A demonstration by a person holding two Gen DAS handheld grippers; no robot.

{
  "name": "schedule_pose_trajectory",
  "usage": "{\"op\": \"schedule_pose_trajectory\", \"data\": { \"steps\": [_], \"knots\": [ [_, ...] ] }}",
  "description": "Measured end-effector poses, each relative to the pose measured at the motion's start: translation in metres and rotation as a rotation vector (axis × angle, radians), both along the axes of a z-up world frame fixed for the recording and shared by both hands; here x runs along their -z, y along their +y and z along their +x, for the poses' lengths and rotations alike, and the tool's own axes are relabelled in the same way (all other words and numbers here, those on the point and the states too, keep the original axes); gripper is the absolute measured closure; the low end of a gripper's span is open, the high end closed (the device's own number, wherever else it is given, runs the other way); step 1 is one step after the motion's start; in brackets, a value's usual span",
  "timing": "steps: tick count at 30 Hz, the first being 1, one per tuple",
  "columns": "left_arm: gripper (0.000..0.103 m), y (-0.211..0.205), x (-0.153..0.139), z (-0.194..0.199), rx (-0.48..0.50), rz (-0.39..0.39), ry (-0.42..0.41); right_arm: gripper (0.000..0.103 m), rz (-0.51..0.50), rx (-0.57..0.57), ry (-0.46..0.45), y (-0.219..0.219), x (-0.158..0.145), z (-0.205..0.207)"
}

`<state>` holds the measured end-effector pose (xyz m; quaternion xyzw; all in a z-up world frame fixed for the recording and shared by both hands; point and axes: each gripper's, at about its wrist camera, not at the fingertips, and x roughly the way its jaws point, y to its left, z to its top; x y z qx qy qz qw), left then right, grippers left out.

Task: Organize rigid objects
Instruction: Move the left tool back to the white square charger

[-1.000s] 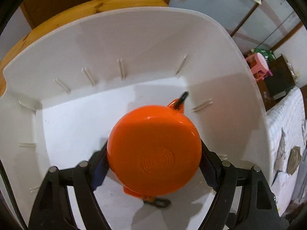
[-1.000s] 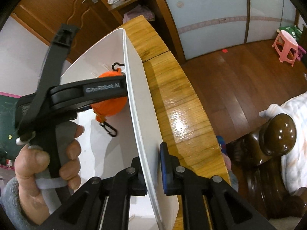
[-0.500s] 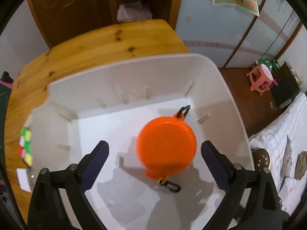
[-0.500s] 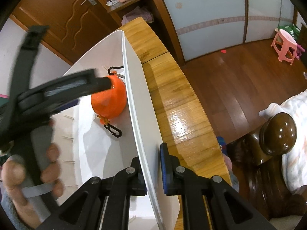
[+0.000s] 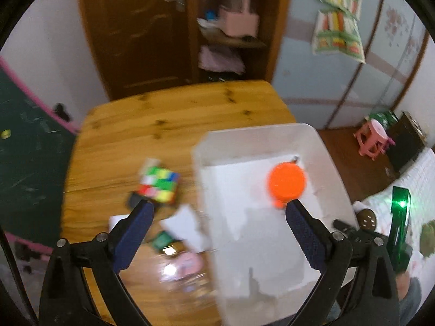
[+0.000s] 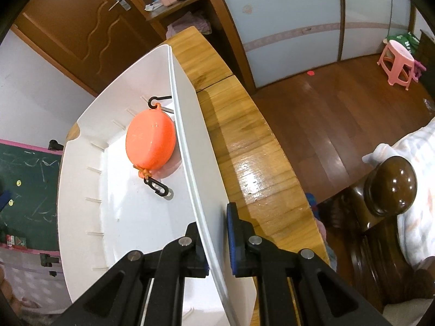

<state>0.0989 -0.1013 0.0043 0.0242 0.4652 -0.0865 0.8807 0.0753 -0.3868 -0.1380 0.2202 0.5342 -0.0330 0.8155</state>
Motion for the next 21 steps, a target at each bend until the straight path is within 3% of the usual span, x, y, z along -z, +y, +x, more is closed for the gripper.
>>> {"op": "schedule_pose_trajectory", "data": {
  "steps": [11,21],
  "knots": [
    [0.004,0.119,0.004,-0.035,-0.241,0.038,-0.037,0.095,-0.033,0.014,0.02,0.005,-0.001,0.002],
    [0.004,0.142,0.066,-0.023,-0.275,0.089,0.065,0.096,-0.067,0.023,0.052,0.008,0.004,0.004]
  ]
}}
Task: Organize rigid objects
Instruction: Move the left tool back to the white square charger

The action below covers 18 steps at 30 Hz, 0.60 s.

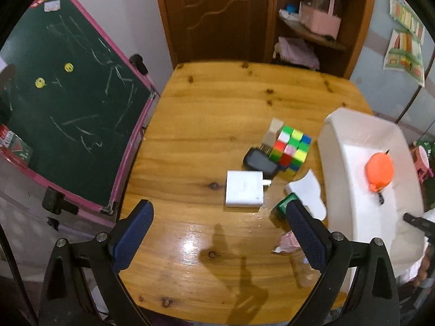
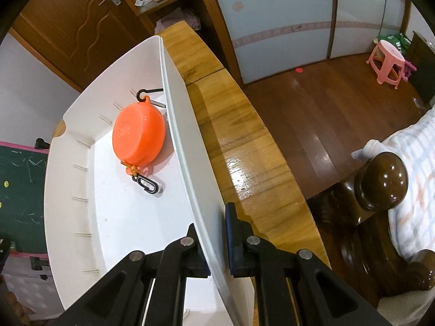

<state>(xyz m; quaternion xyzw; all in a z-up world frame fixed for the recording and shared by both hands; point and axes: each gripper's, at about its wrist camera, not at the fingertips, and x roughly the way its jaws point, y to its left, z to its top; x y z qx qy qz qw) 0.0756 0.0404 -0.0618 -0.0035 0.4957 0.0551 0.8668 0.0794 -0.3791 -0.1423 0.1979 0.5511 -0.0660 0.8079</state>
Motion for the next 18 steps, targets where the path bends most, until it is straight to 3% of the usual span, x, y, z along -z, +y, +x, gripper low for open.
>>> {"op": "schedule_pose_trajectory", "data": {
  "steps": [11,18],
  "knots": [
    [0.004,-0.01,0.056,0.031,0.04,0.01,0.105,0.096,-0.018,-0.014,0.005,0.002,-0.001,0.0],
    [0.004,-0.004,0.078,0.05,0.013,-0.055,0.154,0.096,-0.01,-0.014,0.007,0.002,-0.001,0.0]
  ]
}}
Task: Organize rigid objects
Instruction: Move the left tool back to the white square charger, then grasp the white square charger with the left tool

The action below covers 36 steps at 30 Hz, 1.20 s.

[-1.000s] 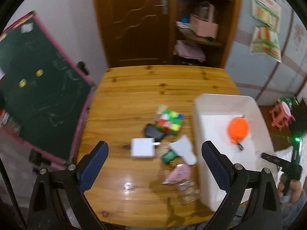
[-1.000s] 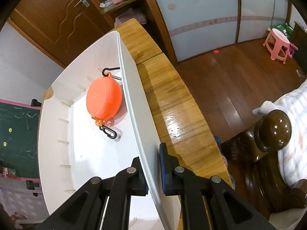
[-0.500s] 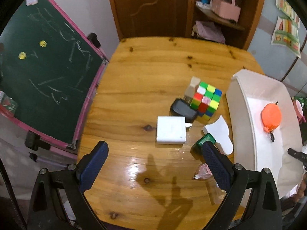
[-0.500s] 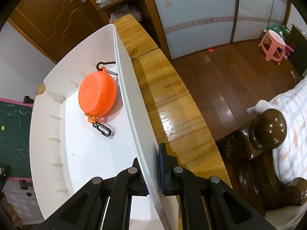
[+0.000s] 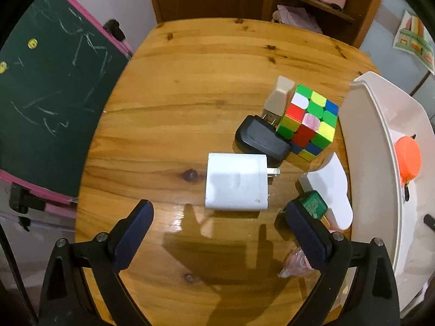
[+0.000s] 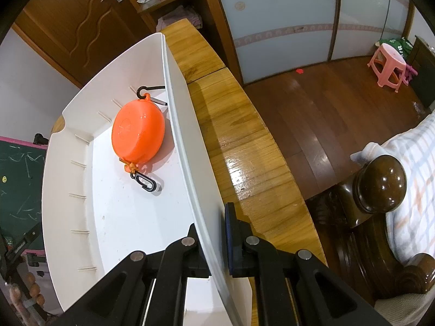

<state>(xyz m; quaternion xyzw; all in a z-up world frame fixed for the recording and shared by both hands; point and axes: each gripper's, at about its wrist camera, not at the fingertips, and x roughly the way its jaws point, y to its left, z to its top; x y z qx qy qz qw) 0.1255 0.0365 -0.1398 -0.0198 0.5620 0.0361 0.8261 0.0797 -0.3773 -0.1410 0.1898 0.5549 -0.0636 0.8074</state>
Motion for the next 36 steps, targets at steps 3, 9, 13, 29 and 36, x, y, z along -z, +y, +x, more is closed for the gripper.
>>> {"op": "schedule_pose_trajectory", "data": {
  "steps": [3,9,13,29,36],
  "knots": [
    [0.005,0.001,0.008,0.007,-0.005,-0.026,0.025,0.096,0.001,0.0,0.002,-0.001,0.0,0.0],
    [0.005,0.0,0.023,0.016,-0.015,-0.059,0.066,0.096,0.005,0.0,0.004,-0.002,0.0,0.001],
    [0.005,0.003,0.031,0.019,-0.029,-0.073,0.084,0.096,0.005,0.002,0.006,-0.003,0.001,0.0],
    [0.022,0.007,0.043,0.024,-0.039,-0.066,0.079,0.096,-0.004,0.006,0.014,-0.001,-0.001,0.001],
    [0.044,0.001,0.039,0.022,-0.017,-0.029,0.035,0.096,-0.004,0.006,0.013,-0.001,-0.001,0.001]
  ]
}}
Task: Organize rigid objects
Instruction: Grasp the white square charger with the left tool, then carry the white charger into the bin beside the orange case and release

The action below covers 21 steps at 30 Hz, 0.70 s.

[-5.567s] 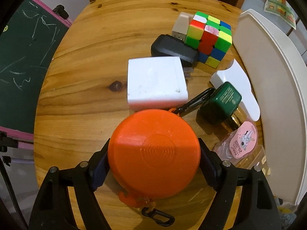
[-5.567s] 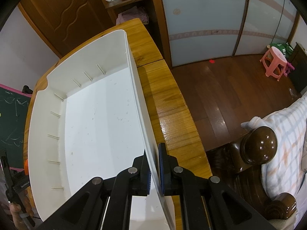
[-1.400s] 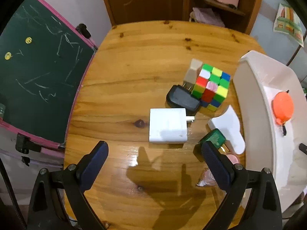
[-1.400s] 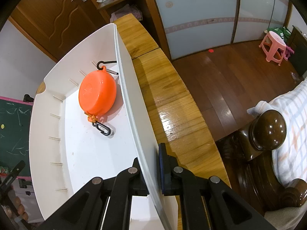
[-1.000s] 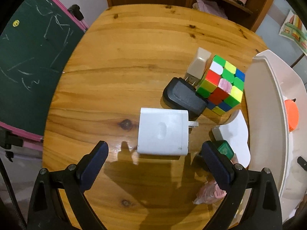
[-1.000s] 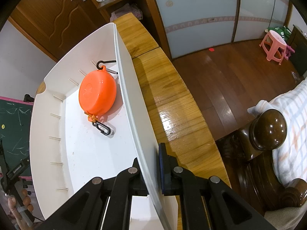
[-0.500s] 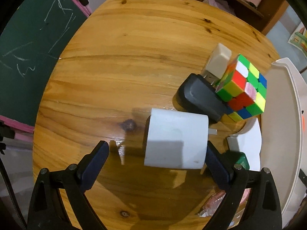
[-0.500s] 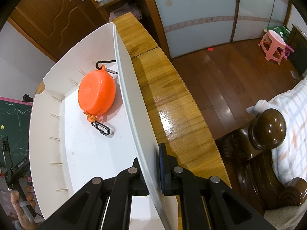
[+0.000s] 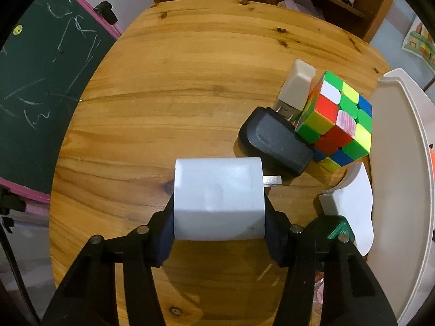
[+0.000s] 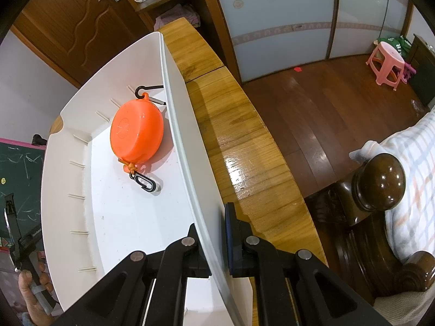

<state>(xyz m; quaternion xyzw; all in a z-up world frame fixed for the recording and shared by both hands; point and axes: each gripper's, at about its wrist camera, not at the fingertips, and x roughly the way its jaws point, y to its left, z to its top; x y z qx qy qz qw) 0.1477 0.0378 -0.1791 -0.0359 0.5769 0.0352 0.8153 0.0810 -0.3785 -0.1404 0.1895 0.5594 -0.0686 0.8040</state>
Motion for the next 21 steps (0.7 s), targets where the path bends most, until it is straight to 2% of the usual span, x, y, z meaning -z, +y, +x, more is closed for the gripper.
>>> {"op": "schedule_pose_trajectory", "data": {
  "steps": [5,9,14,21],
  "knots": [
    [0.044,-0.002,-0.004,-0.008,0.01,0.038,-0.006,0.096,0.003,0.0,-0.001,0.0,0.001,0.0],
    [0.044,-0.001,-0.024,-0.021,0.029,0.041,-0.031,0.096,0.009,0.001,-0.006,0.0,0.002,0.0],
    [0.044,-0.002,-0.069,-0.043,0.058,0.04,-0.102,0.096,0.017,-0.003,-0.014,-0.002,0.003,-0.001],
    [0.044,-0.021,-0.137,-0.063,0.123,-0.037,-0.211,0.096,0.03,-0.014,-0.018,-0.004,0.004,-0.001]
  ]
}}
